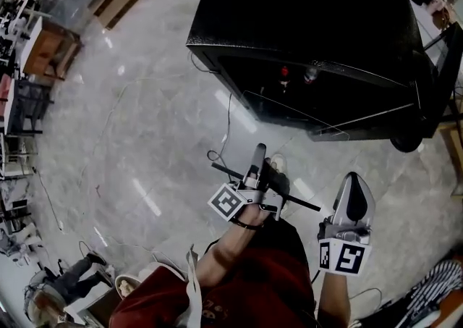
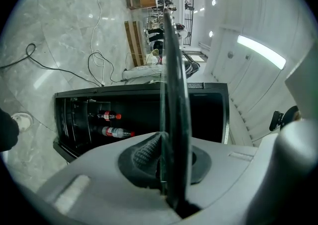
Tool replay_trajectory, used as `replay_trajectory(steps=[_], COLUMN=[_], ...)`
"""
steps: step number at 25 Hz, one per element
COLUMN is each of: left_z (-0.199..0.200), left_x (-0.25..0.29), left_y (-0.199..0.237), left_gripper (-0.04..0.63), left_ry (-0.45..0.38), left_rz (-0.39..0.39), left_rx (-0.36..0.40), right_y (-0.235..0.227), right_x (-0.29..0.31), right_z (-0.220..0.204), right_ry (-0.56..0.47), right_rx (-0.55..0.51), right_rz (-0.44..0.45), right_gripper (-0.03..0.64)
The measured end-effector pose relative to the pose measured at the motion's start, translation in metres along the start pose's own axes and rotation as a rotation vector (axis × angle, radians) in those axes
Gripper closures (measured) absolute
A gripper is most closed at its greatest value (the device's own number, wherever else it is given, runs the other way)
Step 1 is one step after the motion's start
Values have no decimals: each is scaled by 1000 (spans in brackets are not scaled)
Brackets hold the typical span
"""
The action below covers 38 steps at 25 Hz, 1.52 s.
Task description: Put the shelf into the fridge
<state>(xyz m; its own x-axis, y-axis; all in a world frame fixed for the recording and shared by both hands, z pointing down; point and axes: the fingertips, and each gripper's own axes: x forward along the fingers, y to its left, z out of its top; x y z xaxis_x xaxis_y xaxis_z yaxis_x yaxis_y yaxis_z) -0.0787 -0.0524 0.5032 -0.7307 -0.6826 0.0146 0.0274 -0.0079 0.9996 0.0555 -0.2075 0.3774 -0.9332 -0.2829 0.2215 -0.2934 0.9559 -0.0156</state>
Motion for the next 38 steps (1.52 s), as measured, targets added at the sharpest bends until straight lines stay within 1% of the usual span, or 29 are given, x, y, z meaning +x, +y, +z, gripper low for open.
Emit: replay_trajectory(steps=[4, 8, 11, 17, 21, 24, 28, 34, 36, 38], left_z=[5, 8, 8, 5, 4, 4, 4, 6, 5, 6], left_x=[30, 21, 24, 43, 53, 58, 50, 88, 97, 100], left_y=[23, 45, 51, 76, 85, 91, 100, 116, 123, 126], left_gripper=[577, 577, 577, 577, 577, 577, 577, 577, 577, 577], left_ry=[-31, -38, -49, -92, -122, -134, -137, -166, -165, -159], left_rz=[9, 14, 4, -13, -30, -34, -34, -47, -51, -54], left_rx=[-13, -26, -44, -69, -84, -83, -80, -94, -79, -46], right_y=[2, 20, 27, 21, 17, 16, 26, 17, 14, 15], right_x=[32, 24, 22, 30, 30, 29, 15, 42, 49, 53], right_z=[-7, -23, -28, -50, -58, -66, -83, -91, -93, -95], right_ry=[4, 15, 26, 51, 52, 49, 54, 74, 77, 77], right_rx=[-18, -32, -43, -44, -40, -44, -43, -40, -42, -41], right_rz=[17, 26, 31, 21, 1, -13, -19, -7, -7, -4], right_gripper=[617, 617, 617, 617, 617, 617, 617, 617, 617, 617])
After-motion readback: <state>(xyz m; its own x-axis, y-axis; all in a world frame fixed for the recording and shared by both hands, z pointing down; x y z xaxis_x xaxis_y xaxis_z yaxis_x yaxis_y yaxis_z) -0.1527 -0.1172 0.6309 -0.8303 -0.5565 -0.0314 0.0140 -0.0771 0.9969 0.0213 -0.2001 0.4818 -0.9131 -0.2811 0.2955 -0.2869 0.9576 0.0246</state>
